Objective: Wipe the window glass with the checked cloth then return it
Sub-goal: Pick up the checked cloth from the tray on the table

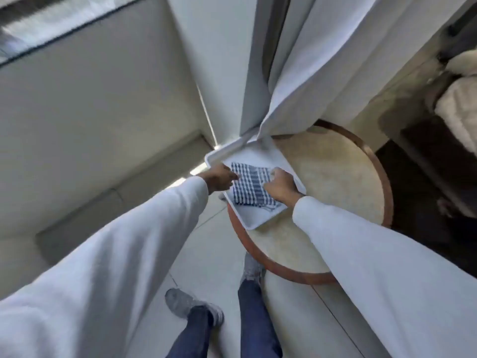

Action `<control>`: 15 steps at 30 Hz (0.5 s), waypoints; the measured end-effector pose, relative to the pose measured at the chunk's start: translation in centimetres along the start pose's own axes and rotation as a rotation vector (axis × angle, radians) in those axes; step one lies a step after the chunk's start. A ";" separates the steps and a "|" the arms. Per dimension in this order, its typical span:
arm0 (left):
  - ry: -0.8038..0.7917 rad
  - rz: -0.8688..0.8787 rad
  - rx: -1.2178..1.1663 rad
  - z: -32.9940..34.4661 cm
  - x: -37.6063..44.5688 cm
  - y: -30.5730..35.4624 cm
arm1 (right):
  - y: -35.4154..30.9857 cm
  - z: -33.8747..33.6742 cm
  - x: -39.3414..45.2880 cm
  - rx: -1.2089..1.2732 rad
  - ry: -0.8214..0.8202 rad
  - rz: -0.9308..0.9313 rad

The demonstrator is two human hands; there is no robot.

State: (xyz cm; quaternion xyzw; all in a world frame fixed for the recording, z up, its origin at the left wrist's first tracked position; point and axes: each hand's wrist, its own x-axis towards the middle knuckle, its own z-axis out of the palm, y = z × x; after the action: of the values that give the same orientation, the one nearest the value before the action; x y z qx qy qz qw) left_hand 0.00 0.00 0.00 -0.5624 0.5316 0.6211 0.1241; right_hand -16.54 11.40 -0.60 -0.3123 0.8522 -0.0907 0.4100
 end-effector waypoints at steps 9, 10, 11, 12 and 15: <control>0.114 -0.115 0.058 4.4 8.3 -1.2 | 4.4 6.5 7.1 0.161 0.094 0.154; 0.121 -0.113 0.045 4.4 8.3 -1.1 | 4.2 6.6 7.2 0.221 0.091 0.126; 0.132 -0.109 0.012 4.1 8.0 -0.7 | 3.6 6.5 7.1 0.279 0.099 0.093; 0.158 -0.094 -0.018 3.5 7.4 -0.1 | 2.7 6.1 6.7 0.342 0.108 0.066; 0.331 -0.021 -0.149 0.3 4.3 1.9 | -1.8 3.7 5.0 0.543 0.079 0.010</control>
State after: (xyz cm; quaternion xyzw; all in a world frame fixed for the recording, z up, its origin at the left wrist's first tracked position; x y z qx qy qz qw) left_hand -3.06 -2.42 -2.69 -0.6700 0.4916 0.5562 -0.0007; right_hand -15.29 7.35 -5.50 -0.1829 0.8135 -0.3258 0.4457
